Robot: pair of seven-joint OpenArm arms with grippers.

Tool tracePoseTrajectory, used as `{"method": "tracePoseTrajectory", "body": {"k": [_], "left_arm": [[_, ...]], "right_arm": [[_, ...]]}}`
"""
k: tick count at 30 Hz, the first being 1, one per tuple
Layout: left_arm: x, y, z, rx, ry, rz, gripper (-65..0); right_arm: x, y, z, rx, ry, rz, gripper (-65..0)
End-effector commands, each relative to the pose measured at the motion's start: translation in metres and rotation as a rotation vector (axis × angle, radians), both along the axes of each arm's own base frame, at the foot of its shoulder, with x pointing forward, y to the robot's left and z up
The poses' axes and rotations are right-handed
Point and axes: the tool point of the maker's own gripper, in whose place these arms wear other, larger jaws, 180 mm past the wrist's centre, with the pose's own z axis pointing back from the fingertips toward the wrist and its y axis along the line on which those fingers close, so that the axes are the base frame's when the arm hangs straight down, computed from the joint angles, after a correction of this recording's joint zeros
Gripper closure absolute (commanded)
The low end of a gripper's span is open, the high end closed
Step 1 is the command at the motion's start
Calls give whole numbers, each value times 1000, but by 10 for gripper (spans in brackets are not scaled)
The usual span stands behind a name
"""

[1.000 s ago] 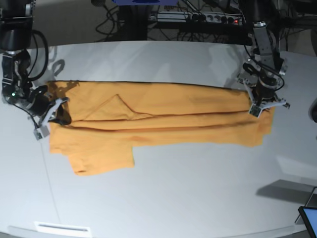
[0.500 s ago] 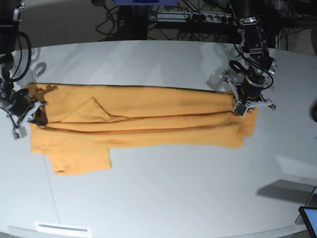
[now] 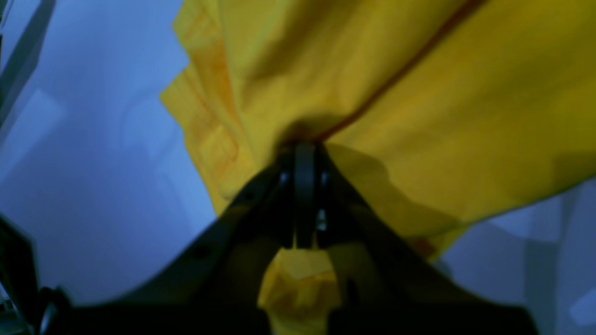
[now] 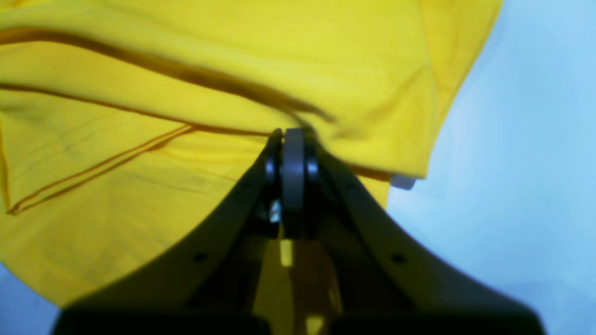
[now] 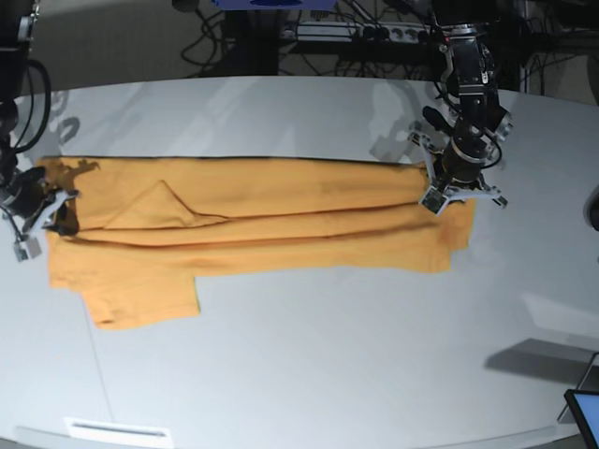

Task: Fold the T-shirt properly
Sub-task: 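Grasp both strip ends and drag the orange strip toward the right gripper, then regrasp the strip end with the left gripper and pull it taut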

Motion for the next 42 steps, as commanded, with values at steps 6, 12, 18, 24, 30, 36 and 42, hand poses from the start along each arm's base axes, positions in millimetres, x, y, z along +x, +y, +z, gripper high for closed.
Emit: {"method": "tracePoseTrajectory", "body": {"k": [6, 12, 18, 24, 30, 36, 42], "left_arm": [[-13, 54, 9, 94, 34, 82, 0], [-15, 86, 26, 147, 9, 125, 0], [-3, 82, 60, 129, -96, 130, 0], [6, 69, 72, 68, -148, 117, 0], [13, 65, 74, 51, -166, 124, 0], [22, 54, 67, 16, -158, 109, 0], [28, 20, 33, -62, -85, 54, 0]], "right_arm": [[-80, -54, -48, -272, 391, -20, -3], [-77, -60, -40, -295, 388, -13, -3], [-70, -69, -5, -337, 325, -40, -9], [-63, -35, 22, -374, 262, 33, -10], [-48, -12, 24, -336, 230, 41, -12], [-34, 4, 26, -332, 209, 83, -12], [-34, 10, 23, -334, 213, 103, -12]]}}
